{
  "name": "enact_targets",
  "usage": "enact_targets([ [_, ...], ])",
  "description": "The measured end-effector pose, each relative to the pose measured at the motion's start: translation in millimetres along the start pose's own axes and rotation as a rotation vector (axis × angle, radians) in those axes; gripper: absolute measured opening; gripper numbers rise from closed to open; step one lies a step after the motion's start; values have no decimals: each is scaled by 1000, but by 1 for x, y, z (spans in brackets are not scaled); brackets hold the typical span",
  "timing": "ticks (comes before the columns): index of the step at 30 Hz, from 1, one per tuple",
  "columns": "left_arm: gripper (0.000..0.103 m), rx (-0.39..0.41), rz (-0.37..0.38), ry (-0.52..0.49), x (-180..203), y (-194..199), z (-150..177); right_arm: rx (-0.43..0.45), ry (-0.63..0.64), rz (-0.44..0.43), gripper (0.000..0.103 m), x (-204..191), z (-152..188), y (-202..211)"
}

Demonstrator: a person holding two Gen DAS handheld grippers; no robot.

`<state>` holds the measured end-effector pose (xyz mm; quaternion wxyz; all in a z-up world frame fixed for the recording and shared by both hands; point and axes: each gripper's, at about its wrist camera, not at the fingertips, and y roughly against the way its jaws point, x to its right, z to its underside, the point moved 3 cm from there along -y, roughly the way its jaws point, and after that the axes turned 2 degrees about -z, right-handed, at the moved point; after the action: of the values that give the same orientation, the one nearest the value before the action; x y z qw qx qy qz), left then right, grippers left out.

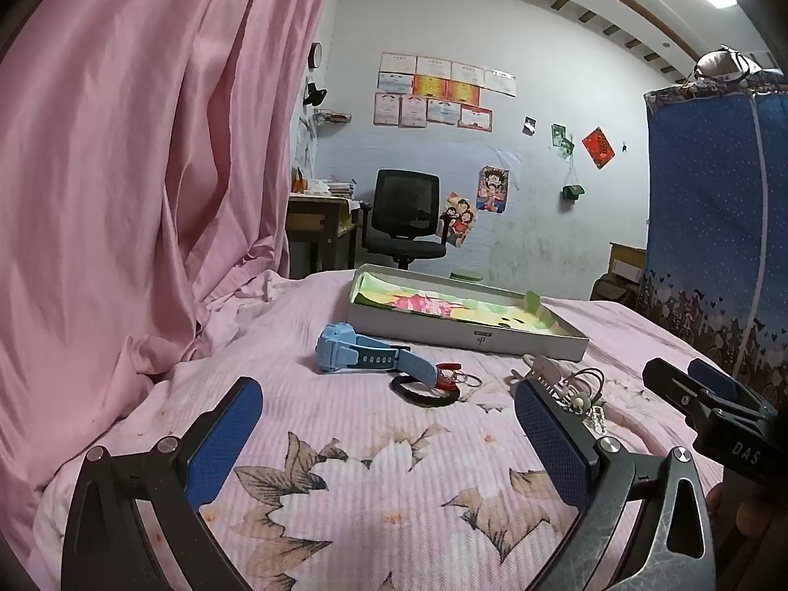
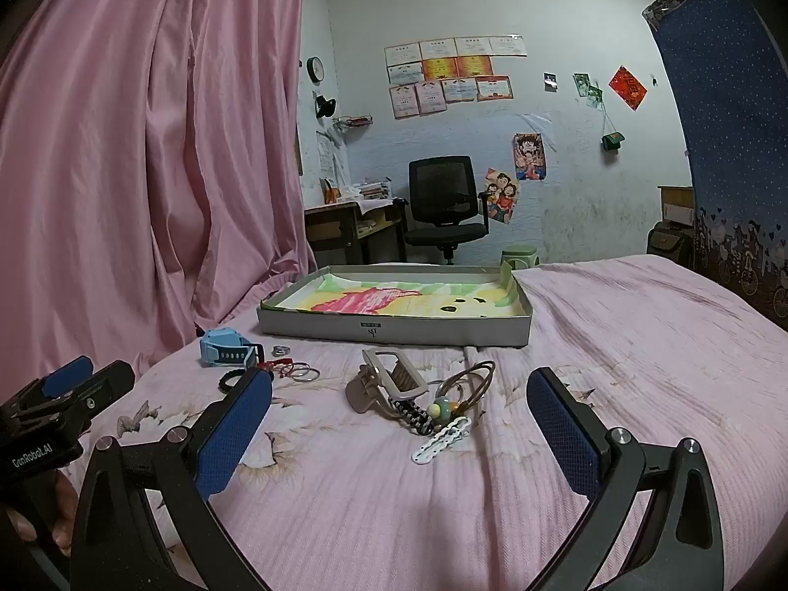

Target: Organize jewelry

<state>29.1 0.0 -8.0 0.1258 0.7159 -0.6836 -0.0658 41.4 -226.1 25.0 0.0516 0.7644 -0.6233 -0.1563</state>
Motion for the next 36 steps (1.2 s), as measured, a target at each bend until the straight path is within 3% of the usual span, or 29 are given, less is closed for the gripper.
enact_targets([
  [36, 103, 1, -3, -4, 0, 0, 0, 0, -2, -1, 102, 0, 0, -1],
])
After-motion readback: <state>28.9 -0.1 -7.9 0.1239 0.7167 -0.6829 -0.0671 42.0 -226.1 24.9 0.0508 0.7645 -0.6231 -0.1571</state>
